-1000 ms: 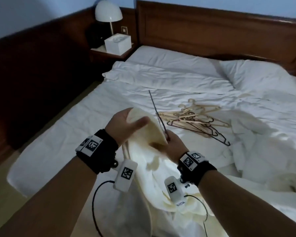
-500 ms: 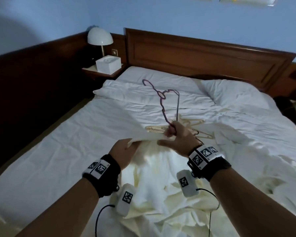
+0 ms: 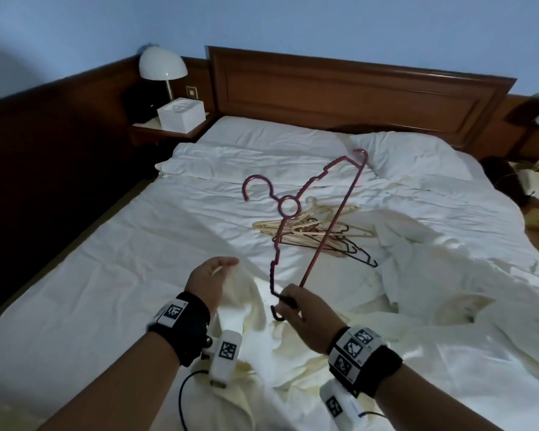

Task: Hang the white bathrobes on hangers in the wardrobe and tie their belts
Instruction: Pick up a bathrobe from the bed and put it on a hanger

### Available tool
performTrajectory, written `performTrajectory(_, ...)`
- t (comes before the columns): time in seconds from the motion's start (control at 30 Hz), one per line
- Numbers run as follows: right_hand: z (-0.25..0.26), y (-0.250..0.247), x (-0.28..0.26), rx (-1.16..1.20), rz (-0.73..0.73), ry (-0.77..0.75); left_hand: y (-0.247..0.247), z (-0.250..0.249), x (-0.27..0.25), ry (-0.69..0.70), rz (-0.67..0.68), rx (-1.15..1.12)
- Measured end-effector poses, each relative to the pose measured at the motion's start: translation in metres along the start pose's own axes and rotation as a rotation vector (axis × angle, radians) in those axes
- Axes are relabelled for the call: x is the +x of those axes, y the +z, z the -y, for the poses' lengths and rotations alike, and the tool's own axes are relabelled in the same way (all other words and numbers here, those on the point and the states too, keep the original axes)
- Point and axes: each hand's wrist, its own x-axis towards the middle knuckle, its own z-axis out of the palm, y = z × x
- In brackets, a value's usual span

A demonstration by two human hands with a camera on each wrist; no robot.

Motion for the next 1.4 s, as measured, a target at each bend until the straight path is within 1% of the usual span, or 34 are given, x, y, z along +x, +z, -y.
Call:
performTrajectory(0.13, 0.009, 0.018, -0.011, -0.008, 0.149, -0.016, 0.007, -0.007, -0.008, -0.041, 0.143, -0.160)
performTrajectory(0.17, 0.011, 0.021, -0.013, -0.007, 0.186, -0.009, 0.007, -0.007, -0.009, -0.008, 0.187, -0.117)
performTrajectory(0.2, 0.013, 0.024, -0.014, -0.009, 0.219, 0.005, 0.008, -0.006, -0.011, 0.057, 0.215, -0.011)
performTrajectory(0.27, 0.017, 0.030, -0.018, -0.028, 0.272, 0.040, 0.011, -0.004, -0.016, 0.179, 0.199, 0.223)
performTrajectory(0.3, 0.019, 0.032, -0.020, -0.033, 0.296, 0.055, 0.013, -0.005, -0.019, 0.218, 0.188, 0.285)
performTrajectory(0.37, 0.024, 0.031, -0.025, 0.033, 0.340, 0.099, 0.013, -0.005, -0.021, 0.263, 0.169, 0.340)
performTrajectory(0.4, 0.025, 0.029, -0.026, 0.036, 0.354, 0.109, 0.012, -0.003, -0.020, 0.279, 0.143, 0.359)
performTrajectory(0.43, 0.024, 0.024, -0.025, -0.017, 0.335, 0.096, 0.010, -0.003, -0.020, 0.298, 0.129, 0.378)
performTrajectory(0.47, 0.023, 0.018, -0.022, -0.105, 0.287, 0.082, 0.007, -0.003, -0.020, 0.305, 0.130, 0.400)
performTrajectory(0.5, 0.022, 0.010, -0.018, -0.185, 0.186, 0.068, 0.003, 0.000, -0.019, 0.311, 0.148, 0.430)
performTrajectory(0.57, 0.027, -0.010, -0.009, -0.253, -0.135, 0.010, -0.002, 0.004, -0.019, 0.353, 0.216, 0.558)
performTrajectory(0.6, 0.031, -0.018, -0.006, -0.283, -0.301, -0.051, -0.004, 0.008, -0.021, 0.385, 0.263, 0.643)
performTrajectory(0.63, 0.033, -0.024, -0.001, -0.359, -0.426, -0.118, -0.004, 0.009, -0.022, 0.420, 0.321, 0.722)
performTrajectory(0.67, 0.038, -0.028, 0.002, -0.451, -0.474, -0.156, -0.004, 0.012, -0.025, 0.463, 0.377, 0.796)
performTrajectory(0.7, 0.042, -0.032, 0.007, -0.531, -0.443, -0.168, -0.003, 0.015, -0.027, 0.503, 0.418, 0.851)
performTrajectory(0.73, 0.047, -0.034, 0.011, -0.549, -0.350, -0.150, 0.000, 0.017, -0.030, 0.535, 0.438, 0.871)
performTrajectory(0.8, 0.044, -0.031, 0.017, -0.434, -0.121, -0.083, 0.002, 0.021, -0.033, 0.562, 0.444, 0.825)
performTrajectory(0.83, 0.039, -0.028, 0.019, -0.380, -0.057, -0.055, 0.002, 0.022, -0.035, 0.548, 0.442, 0.786)
performTrajectory(0.87, 0.034, -0.026, 0.019, -0.353, -0.034, -0.036, -0.001, 0.024, -0.035, 0.524, 0.429, 0.735)
performTrajectory(0.9, 0.028, -0.025, 0.017, -0.377, -0.041, -0.018, -0.004, 0.025, -0.035, 0.488, 0.394, 0.682)
performTrajectory(1.0, 0.007, -0.029, 0.011, -0.545, -0.068, 0.064, -0.017, 0.027, -0.028, 0.365, 0.219, 0.456)
performTrajectory(1.07, -0.005, -0.025, 0.009, -0.554, -0.008, 0.141, -0.022, 0.030, -0.023, 0.307, 0.105, 0.351)
performTrajectory(1.13, -0.012, -0.013, 0.009, -0.512, 0.060, 0.150, -0.023, 0.032, -0.021, 0.273, 0.028, 0.307)
performTrajectory(1.23, -0.014, 0.005, 0.009, -0.417, 0.101, 0.159, -0.017, 0.032, -0.022, 0.253, 0.006, 0.252)
performTrajectory(1.4, -0.015, 0.027, 0.011, -0.241, 0.122, 0.187, -0.009, 0.030, -0.024, 0.262, 0.035, 0.236)
